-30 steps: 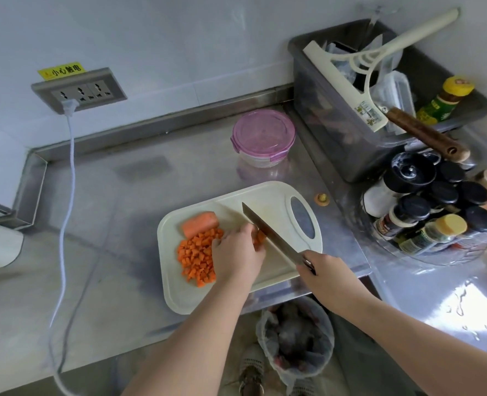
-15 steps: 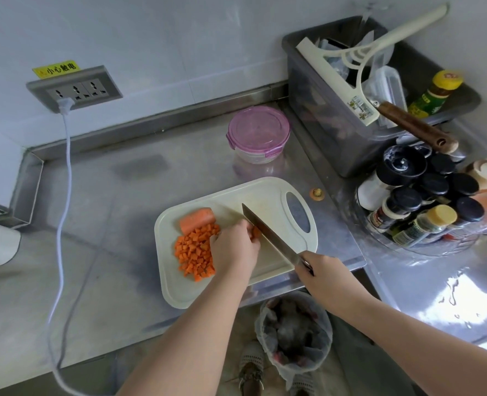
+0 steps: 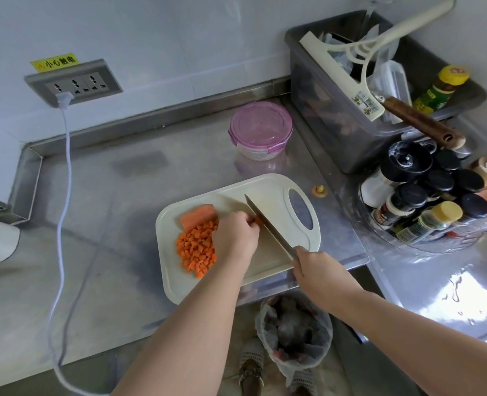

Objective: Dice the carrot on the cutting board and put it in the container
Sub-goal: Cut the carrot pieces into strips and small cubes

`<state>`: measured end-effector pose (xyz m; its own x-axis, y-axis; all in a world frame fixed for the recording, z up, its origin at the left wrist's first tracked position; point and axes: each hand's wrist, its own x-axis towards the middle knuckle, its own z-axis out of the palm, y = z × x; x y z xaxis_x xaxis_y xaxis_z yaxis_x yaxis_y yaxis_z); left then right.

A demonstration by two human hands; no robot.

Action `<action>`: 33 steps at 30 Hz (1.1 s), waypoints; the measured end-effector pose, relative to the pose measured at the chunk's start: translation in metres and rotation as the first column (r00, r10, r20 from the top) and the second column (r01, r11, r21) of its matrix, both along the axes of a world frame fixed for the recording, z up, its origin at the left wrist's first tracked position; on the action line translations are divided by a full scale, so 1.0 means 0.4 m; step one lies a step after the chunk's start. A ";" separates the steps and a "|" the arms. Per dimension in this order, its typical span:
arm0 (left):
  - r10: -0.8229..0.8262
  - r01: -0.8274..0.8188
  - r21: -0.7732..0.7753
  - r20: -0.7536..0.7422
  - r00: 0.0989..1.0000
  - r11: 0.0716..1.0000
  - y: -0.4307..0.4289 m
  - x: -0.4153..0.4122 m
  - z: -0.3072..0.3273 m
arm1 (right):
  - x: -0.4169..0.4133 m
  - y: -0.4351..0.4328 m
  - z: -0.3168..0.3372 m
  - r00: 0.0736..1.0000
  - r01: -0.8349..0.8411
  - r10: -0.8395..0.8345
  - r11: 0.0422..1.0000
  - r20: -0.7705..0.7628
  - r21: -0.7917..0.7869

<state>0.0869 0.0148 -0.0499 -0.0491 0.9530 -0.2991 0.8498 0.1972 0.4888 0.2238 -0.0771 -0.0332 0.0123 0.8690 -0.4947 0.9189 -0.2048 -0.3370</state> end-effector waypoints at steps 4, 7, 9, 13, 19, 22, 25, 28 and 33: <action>0.031 -0.030 -0.034 0.015 0.999 0.999 0.010 0.000 0.005 | 0.002 0.013 -0.007 1.000 0.003 -0.003 0.999 0.010 -0.032; 0.041 -0.041 -0.049 0.009 0.999 0.998 0.013 0.001 0.007 | 0.002 0.016 -0.006 1.000 -0.012 0.012 0.999 0.013 -0.035; 0.040 -0.040 -0.054 -0.006 0.999 0.998 0.015 0.001 0.009 | 0.001 0.015 -0.001 1.000 -0.006 0.006 1.000 0.005 -0.018; 0.051 -0.051 -0.073 -0.002 0.999 0.996 0.019 -0.001 0.007 | 0.000 0.016 0.016 0.997 0.064 -0.063 0.998 -0.045 0.019; -0.005 0.002 -0.115 -0.018 1.000 0.993 0.018 -0.006 0.007 | -0.007 0.015 0.024 0.996 0.071 -0.068 0.995 -0.052 0.066; -0.038 0.030 -0.078 -0.097 0.995 0.996 0.017 -0.001 0.005 | -0.017 0.018 0.019 0.997 0.065 -0.063 0.996 -0.035 0.060; -0.031 0.026 -0.047 -0.108 0.994 0.999 0.020 0.003 0.005 | -0.023 0.023 0.009 0.997 0.067 -0.066 0.996 -0.028 0.063; -0.020 0.016 -0.031 -0.106 0.994 0.999 0.019 0.004 0.001 | -0.022 0.026 0.005 0.998 0.064 -0.062 0.995 -0.022 0.071; -0.018 0.017 -0.015 -0.105 0.994 1.000 0.013 0.002 0.000 | -0.019 0.026 0.014 0.998 0.065 -0.063 0.994 -0.031 0.083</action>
